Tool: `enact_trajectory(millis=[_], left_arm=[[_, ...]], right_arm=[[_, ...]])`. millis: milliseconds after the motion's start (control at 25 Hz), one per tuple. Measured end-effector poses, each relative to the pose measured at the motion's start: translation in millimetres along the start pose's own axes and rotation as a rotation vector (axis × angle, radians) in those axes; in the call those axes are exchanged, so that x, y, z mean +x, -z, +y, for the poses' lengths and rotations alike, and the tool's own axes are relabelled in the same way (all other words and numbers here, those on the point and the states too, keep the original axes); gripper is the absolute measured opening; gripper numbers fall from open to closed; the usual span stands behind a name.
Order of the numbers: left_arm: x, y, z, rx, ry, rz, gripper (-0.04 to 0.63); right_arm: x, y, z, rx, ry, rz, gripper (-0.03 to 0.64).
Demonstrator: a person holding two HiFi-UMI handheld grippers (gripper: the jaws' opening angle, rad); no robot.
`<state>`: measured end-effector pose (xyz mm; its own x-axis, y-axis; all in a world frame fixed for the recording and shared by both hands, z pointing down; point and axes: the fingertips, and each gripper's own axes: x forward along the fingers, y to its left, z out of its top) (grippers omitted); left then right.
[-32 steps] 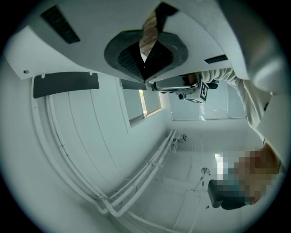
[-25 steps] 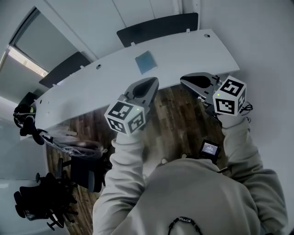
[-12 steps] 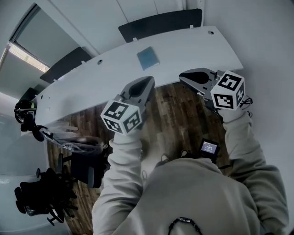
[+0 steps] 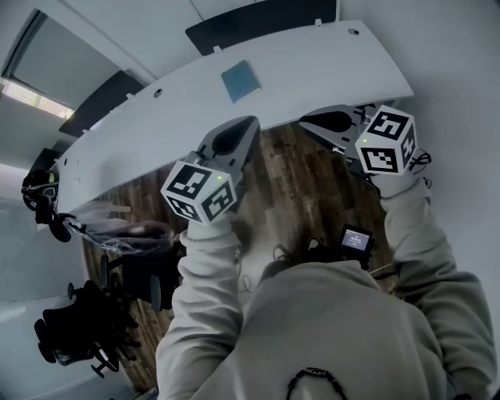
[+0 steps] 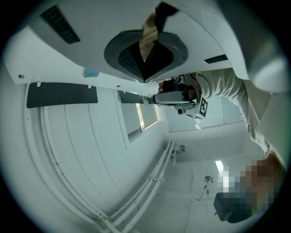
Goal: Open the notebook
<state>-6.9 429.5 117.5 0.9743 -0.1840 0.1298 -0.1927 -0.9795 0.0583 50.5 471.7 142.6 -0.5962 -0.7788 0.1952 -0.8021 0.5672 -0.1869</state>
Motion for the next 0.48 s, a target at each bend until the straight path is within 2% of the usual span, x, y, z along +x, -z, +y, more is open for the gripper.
enact_trajectory(millis=[240, 480], left_arm=[[12, 8, -4, -0.012, 0.024, 0.003, 0.002], [4, 13, 13, -0.030, 0.020, -0.018, 0.002]], right_arm=[[-9, 16, -10, 0.060, -0.010, -0.008, 0.021], [4, 16, -15, 0.059, 0.005, -0.003, 0.021]])
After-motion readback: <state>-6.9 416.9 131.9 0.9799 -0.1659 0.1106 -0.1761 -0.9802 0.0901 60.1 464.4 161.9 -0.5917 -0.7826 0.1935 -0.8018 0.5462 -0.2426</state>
